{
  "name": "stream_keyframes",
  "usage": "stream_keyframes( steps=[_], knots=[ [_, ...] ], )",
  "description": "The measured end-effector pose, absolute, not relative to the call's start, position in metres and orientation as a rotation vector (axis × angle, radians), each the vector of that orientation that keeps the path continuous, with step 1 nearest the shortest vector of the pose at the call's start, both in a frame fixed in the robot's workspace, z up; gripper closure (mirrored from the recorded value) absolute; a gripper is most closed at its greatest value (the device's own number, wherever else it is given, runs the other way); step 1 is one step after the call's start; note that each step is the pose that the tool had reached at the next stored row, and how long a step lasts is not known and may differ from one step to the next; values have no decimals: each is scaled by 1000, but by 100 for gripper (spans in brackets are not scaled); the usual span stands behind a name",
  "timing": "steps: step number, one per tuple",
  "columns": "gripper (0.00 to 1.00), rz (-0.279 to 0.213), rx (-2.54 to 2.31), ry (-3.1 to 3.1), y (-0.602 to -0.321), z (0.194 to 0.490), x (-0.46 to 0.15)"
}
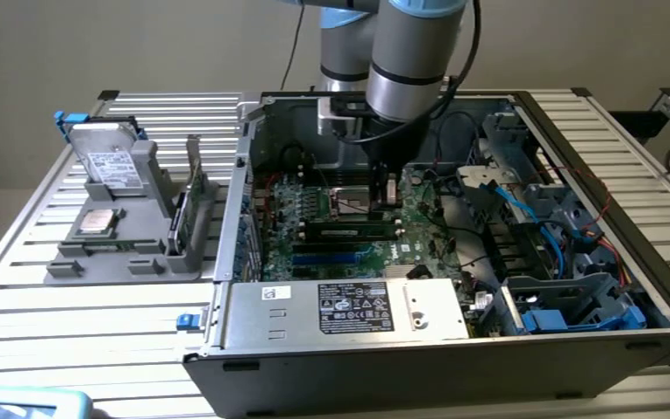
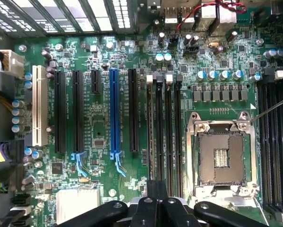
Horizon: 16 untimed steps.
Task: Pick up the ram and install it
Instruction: 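Press down the ram until it locks into place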
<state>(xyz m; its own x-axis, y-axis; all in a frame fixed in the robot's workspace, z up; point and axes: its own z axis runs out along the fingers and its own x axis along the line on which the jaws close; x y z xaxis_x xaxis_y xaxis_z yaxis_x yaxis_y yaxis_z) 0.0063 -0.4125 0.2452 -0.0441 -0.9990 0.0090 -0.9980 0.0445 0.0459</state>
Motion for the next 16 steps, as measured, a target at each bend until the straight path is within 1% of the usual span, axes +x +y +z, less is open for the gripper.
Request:
stream_keyframes(
  steps=[16],
  knots=[
    [89,-10,2134,-2232,-411,246,-23]
  ],
)
